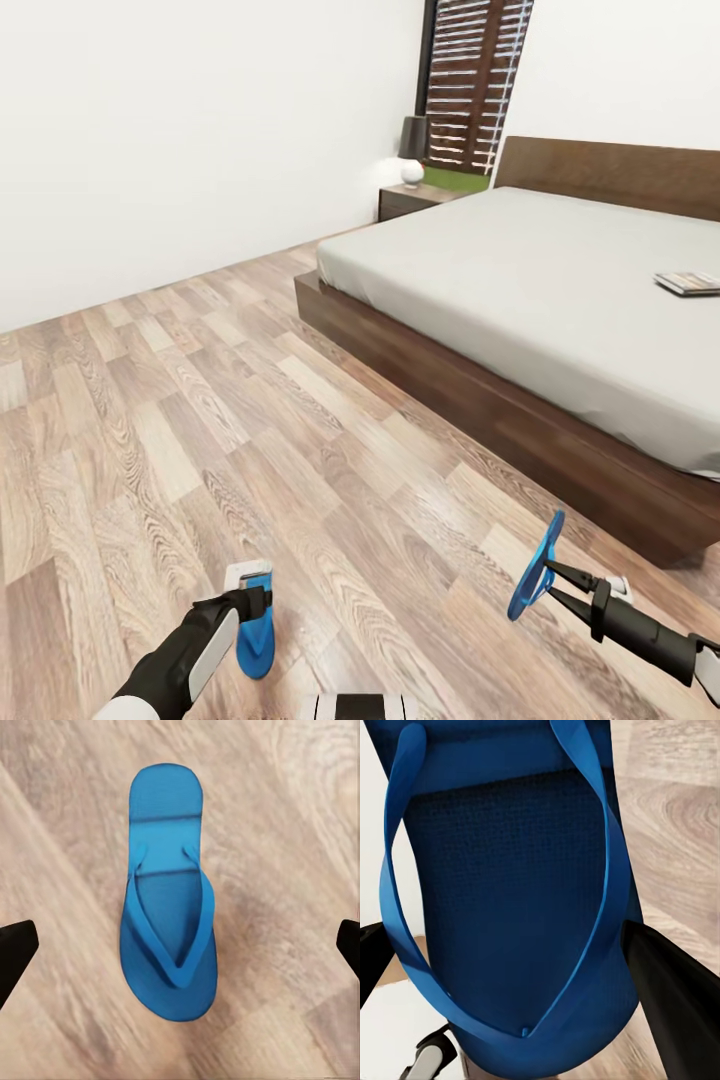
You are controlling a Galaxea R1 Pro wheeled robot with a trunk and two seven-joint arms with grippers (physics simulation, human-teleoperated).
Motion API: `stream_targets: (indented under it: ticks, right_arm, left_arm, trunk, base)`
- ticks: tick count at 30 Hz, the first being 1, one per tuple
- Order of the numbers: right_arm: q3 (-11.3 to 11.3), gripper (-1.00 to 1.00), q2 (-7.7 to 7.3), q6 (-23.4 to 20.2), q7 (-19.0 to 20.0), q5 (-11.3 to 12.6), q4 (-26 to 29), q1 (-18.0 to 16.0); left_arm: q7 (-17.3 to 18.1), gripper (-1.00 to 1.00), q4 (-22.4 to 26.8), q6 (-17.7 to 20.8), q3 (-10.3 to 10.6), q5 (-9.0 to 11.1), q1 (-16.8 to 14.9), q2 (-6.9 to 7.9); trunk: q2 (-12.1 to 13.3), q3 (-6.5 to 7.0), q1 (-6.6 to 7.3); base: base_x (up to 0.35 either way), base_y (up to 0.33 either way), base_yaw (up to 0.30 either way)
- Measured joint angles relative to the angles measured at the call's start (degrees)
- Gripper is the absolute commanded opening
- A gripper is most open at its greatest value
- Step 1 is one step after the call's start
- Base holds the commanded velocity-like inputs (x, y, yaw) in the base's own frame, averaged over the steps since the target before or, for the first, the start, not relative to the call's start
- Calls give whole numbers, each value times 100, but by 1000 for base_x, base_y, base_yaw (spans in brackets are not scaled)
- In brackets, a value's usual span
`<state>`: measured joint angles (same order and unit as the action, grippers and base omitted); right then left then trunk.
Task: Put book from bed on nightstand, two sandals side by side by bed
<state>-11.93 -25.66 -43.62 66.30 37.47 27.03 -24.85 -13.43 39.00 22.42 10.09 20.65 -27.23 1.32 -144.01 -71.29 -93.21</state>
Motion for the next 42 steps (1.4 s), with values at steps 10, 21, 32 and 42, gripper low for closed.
stream_targets:
  ticks: [10, 21, 32, 42]
  right_arm:
    - [5, -100, 0, 3, 0, -2, 35, 0]
    - [11, -100, 0, 4, 0, -3, 38, 0]
    - [12, -100, 0, 7, -1, -3, 38, 0]
    - [12, -100, 0, 6, -1, -2, 39, 0]
  left_arm:
    - [207, 100, 0, -13, -5, -7, 0, -1]
    - [194, 100, 0, -27, -3, -11, 0, -8]
    - [193, 100, 0, -28, -3, -10, 0, -9]
    - [193, 100, 0, -28, -3, -10, 0, -9]
  trunk:
    - [-13, -222, -26]
    - [-28, -466, -54]
    - [-43, -709, -82]
    - [-56, -931, -108]
  base:
    - [0, 0, 0]
    - [0, 0, 0]
    - [0, 0, 0]
    - [0, 0, 0]
